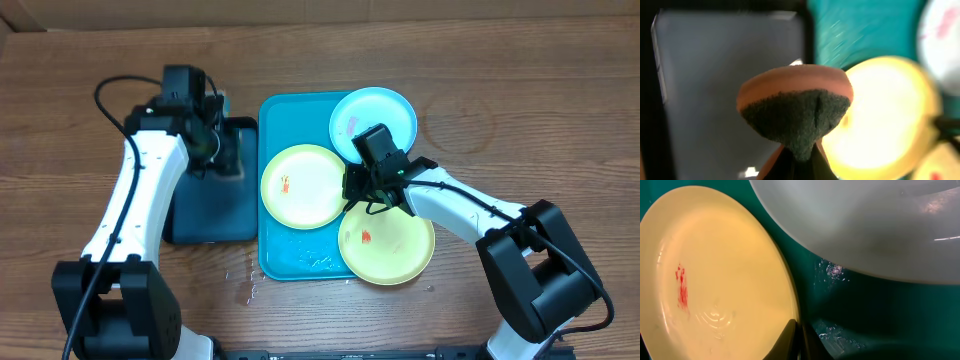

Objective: Clean dirty plates on tray and stack at the side
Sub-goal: 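Carry the sponge with the left gripper onto the upper-left yellow plate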

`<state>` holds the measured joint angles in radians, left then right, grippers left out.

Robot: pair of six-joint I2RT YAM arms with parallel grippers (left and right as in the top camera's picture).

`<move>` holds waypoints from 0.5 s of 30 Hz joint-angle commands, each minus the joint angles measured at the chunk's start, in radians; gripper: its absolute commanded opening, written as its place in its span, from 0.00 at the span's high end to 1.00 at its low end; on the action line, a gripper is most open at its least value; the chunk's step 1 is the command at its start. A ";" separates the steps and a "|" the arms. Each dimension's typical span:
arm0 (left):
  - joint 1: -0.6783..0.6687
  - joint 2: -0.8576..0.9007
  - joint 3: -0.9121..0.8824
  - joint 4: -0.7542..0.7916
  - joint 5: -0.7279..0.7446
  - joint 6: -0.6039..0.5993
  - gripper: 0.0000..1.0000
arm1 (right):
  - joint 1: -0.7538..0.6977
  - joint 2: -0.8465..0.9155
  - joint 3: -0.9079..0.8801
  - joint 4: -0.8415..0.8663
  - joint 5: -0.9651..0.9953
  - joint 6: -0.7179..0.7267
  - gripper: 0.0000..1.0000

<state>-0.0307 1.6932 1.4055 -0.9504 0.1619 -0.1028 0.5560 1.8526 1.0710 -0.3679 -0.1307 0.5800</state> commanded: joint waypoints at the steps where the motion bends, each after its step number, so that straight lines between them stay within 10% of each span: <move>1: -0.032 -0.016 0.037 0.005 0.124 -0.040 0.96 | 0.000 0.011 -0.004 0.004 -0.002 0.001 0.96; 15: -0.192 -0.011 -0.136 0.113 0.031 -0.191 0.96 | 0.000 0.011 -0.004 0.006 -0.002 0.000 0.96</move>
<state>-0.2142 1.6932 1.2953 -0.8600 0.2165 -0.2432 0.5564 1.8526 1.0710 -0.3672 -0.1310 0.5800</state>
